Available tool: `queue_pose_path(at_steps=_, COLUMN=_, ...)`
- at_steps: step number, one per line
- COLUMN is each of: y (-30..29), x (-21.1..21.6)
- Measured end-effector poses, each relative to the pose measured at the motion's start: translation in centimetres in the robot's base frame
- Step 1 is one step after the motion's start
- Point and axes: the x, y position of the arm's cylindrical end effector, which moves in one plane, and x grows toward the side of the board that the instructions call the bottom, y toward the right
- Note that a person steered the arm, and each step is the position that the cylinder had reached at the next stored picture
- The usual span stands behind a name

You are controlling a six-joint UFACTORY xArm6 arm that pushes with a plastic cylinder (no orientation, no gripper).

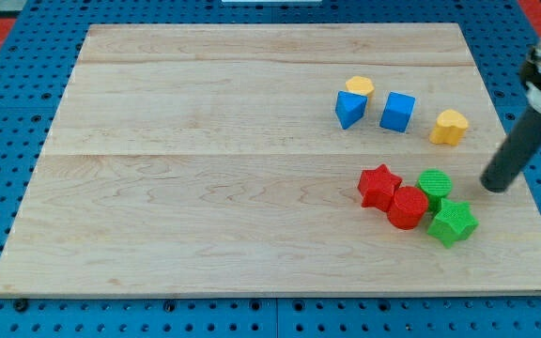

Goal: Push the red star horizontally to green circle

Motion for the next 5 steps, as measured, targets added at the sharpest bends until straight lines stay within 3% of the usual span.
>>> queue_pose_path(at_steps=1, y=-8.7, x=-0.3)
queue_pose_path(at_steps=3, y=-11.8, x=0.8)
queue_pose_path(at_steps=5, y=-22.9, x=3.7)
